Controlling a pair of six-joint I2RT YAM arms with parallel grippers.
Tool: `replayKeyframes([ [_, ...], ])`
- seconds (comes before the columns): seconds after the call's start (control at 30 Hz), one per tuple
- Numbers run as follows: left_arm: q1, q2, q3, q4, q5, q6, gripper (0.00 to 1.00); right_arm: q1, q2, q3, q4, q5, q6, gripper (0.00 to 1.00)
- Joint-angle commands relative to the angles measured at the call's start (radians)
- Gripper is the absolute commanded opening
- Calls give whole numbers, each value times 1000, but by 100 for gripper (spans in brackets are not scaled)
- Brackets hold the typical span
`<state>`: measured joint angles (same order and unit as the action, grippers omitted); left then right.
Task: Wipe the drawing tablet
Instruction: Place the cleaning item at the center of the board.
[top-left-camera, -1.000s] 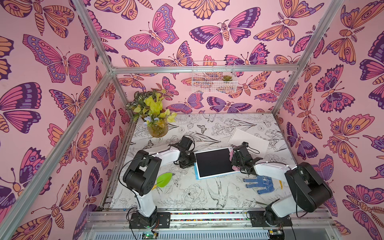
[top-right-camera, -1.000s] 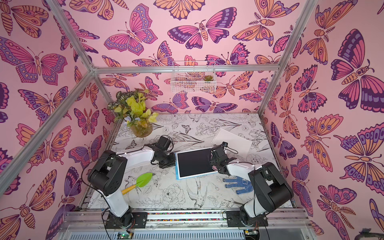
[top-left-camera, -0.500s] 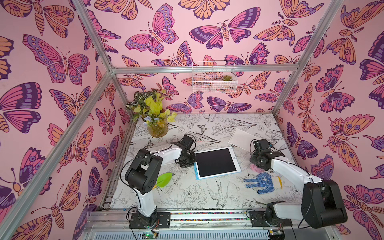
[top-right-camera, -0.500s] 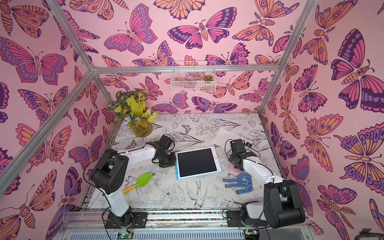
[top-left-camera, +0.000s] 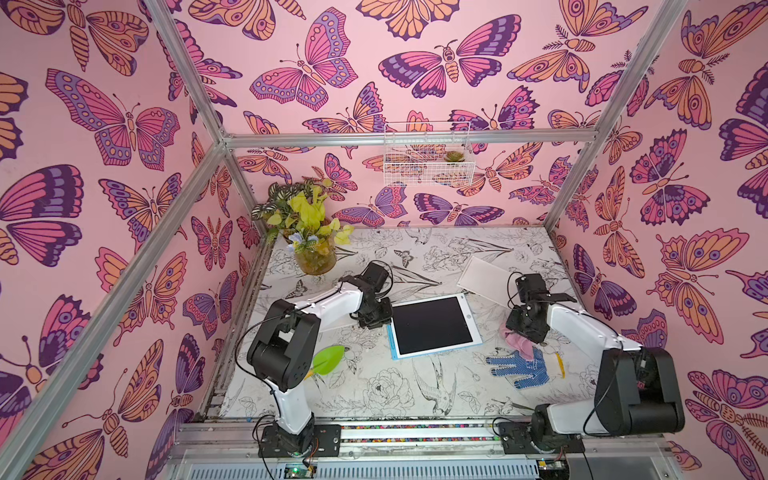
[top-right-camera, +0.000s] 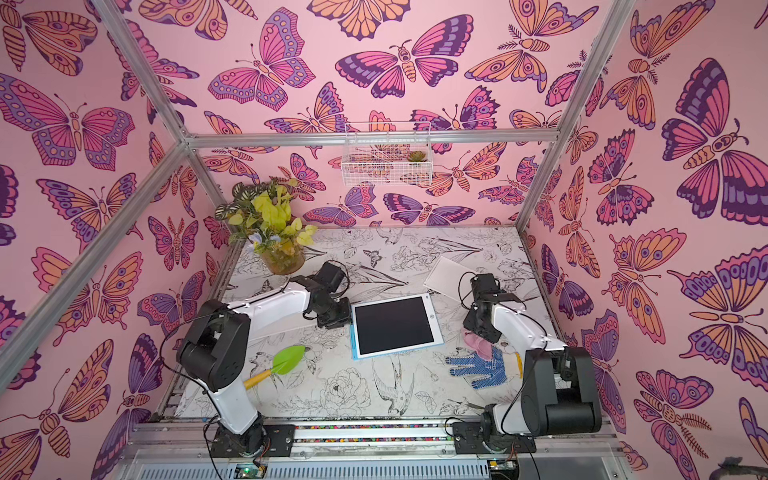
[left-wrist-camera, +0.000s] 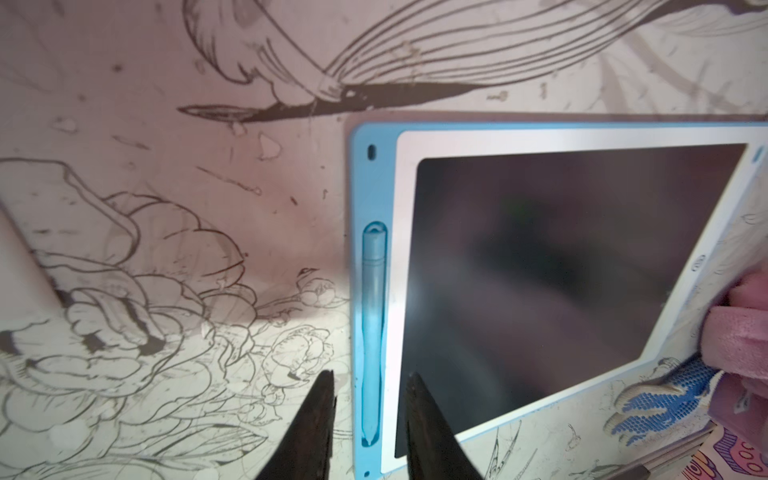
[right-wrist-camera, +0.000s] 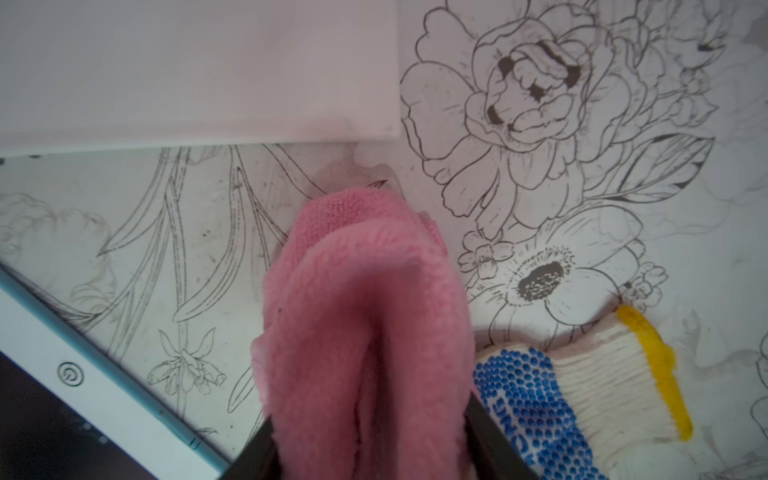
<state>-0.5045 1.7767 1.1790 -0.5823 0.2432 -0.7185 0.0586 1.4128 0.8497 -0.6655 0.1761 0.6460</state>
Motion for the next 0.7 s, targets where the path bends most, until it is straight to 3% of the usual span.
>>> replayKeyframes([
  [0.0, 0, -55, 10, -37, 16, -2, 35, -7, -47, 67, -91, 74, -15, 62],
  [0.23, 19, -103, -23, -26, 66, -37, 45, -5, -126, 230, -166, 170, -84, 68],
  [0.33, 33, -115, -42, -23, 98, -58, 52, 21, -146, 285, -138, 148, -173, 71],
  [0.43, 48, -111, -58, -23, 135, -85, 58, 43, -113, 310, -81, -96, -286, 77],
  [0.53, 55, -89, -63, -22, 181, -127, 61, 70, -3, 365, -152, -348, -344, 79],
  [0.67, 50, -68, -68, -9, 194, -164, 64, 82, 185, 401, -276, -509, -387, 77],
])
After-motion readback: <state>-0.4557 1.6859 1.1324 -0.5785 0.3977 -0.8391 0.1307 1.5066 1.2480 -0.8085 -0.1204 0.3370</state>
